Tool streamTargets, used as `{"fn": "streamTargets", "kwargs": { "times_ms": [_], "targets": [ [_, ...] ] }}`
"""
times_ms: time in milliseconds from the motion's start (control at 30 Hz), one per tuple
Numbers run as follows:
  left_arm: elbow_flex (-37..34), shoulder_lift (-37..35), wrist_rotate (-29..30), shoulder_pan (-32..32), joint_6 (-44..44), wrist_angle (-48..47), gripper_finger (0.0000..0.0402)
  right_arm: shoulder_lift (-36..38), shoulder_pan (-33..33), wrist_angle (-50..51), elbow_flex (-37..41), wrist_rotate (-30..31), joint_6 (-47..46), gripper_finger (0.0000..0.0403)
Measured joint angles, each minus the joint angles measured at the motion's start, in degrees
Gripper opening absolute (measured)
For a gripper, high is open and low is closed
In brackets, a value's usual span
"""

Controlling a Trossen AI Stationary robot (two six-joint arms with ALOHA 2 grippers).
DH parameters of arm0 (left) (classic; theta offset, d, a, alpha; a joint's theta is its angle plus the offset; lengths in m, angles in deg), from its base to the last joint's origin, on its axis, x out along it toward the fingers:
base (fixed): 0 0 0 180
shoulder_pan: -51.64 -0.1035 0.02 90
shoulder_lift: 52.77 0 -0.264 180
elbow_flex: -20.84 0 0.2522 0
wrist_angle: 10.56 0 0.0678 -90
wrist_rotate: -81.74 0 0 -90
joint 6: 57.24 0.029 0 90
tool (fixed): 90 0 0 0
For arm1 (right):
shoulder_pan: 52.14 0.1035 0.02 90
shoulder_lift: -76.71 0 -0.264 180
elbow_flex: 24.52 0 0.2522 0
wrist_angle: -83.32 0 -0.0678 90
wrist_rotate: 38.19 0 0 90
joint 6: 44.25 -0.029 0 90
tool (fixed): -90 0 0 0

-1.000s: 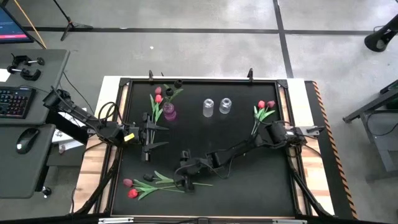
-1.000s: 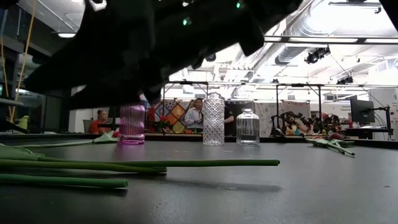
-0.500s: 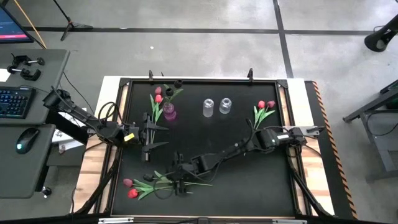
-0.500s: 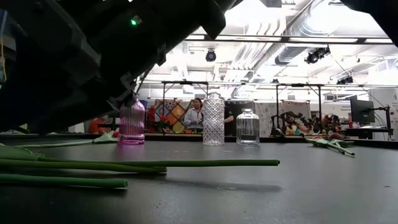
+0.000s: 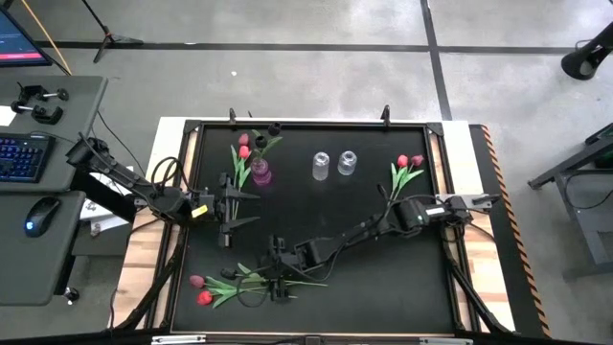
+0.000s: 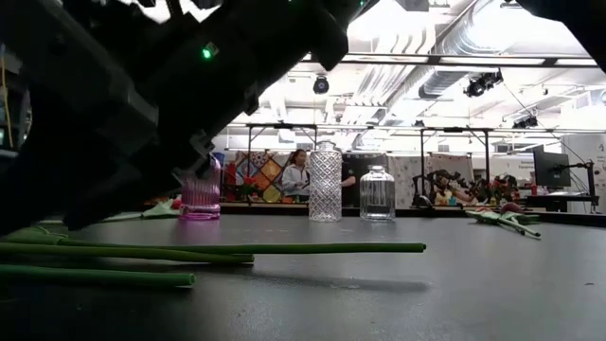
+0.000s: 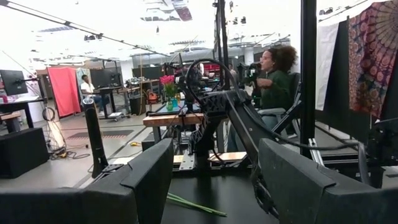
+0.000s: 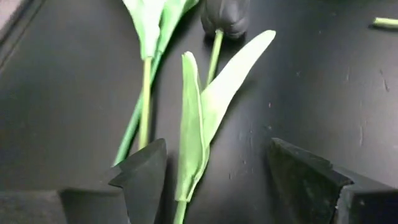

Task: Sort flowers into vase by color
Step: Put the black flower into the transparent purple vase

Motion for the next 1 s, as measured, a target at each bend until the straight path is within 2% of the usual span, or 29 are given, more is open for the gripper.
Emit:
{"fn": "streamTargets", "kwargs": {
  "times_ms": [167,333,467,600,633,767,867,1000],
  "targets": [
    [0.0,-0.02,0.27,0.0,0.01,-0.05,0.0225,-1.18,0.0,-0.91,-0.02,0.63,-0.2,0.0236],
    [0.0,0.0,0.72,0.0,0.0,-0.08,0.0225,-0.98,0.04,-0.62,-0.02,3.16,0.7,0.0182],
    [0.0,-0.01,0.72,0.0,0.0,-0.08,0.0225,-0.96,0.61,-0.31,-0.02,5.36,1.79,0.0112],
    [0.01,-0.01,0.72,0.0,0.0,-0.06,0.0225,-0.84,0.97,1.54,-0.02,7.13,2.86,0.0022],
    [0.0,0.0,0.72,0.0,-0.02,-0.06,0.0225,-0.52,1.11,2.44,-0.02,8.07,2.97,0.0013],
    [0.0,0.0,0.76,0.02,-0.56,-0.13,0.0225,1.02,1.22,10.18,-0.02,13.23,3.27,0.0017],
    [0.0,-0.02,1.01,0.3,-0.53,-0.23,0.0225,2.22,1.17,17.85,0.0,17.68,2.8,0.0005],
    [0.0,-0.38,1.36,1.44,-0.5,-0.06,0.0225,3.48,0.93,26.82,0.0,20.79,0.54,0.0004]
  ]
}}
